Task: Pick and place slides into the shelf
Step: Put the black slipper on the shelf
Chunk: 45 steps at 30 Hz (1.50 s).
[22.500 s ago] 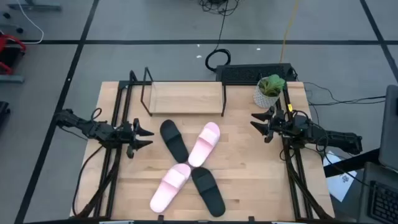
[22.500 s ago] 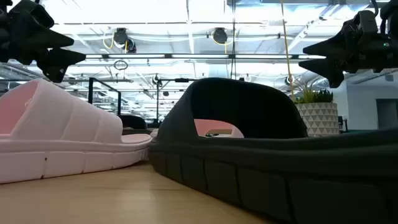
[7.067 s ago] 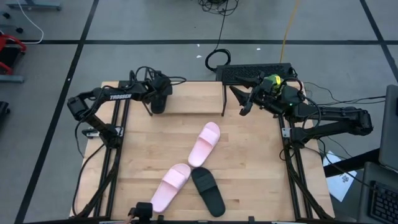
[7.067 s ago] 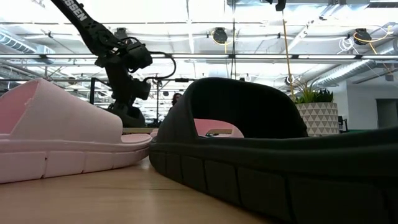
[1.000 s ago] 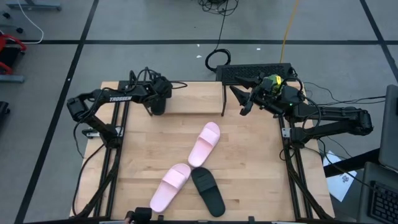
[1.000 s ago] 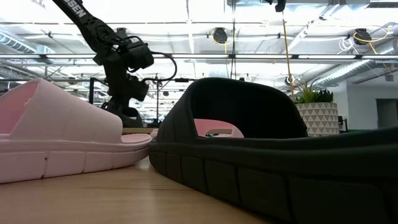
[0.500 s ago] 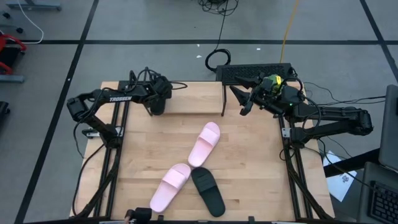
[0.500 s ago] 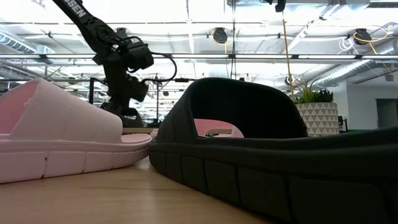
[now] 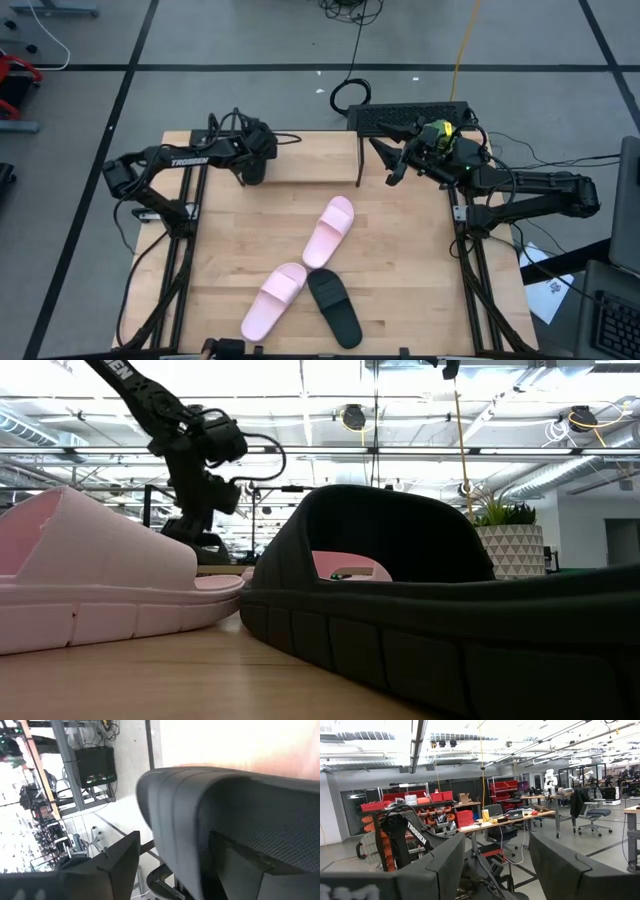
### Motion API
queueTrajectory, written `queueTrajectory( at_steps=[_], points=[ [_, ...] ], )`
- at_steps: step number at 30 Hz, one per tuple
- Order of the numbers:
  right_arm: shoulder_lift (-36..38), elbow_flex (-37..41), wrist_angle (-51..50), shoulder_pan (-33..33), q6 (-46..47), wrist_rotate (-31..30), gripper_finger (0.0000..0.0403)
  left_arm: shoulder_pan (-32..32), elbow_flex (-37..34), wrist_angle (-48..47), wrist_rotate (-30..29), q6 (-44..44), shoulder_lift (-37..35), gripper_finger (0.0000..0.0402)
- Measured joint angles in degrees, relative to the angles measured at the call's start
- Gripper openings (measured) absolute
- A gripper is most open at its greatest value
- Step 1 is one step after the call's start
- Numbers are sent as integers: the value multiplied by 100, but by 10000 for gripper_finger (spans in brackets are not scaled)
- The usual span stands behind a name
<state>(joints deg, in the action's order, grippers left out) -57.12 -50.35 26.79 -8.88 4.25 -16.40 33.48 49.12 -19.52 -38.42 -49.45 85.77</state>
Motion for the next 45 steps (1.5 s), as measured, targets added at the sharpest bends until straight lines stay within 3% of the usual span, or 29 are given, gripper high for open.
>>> queueTrajectory(
  at_steps=[11,19,29,36,45],
  points=[
    [0,0,1,-1,-42,0,212,-251,4,-580,42,438,-292,246],
    [0,0,14,0,-42,0,212,-996,144,-1211,-221,959,-695,246],
    [-2,0,260,-2,-80,32,212,-2690,2063,-3148,-481,2736,-1011,246],
    [0,0,182,126,163,1035,212,-3853,3291,-3891,-1059,3828,-1009,246],
    [0,0,-846,859,216,1673,212,-5215,3775,-4806,-1054,5789,-1005,246]
  ],
)
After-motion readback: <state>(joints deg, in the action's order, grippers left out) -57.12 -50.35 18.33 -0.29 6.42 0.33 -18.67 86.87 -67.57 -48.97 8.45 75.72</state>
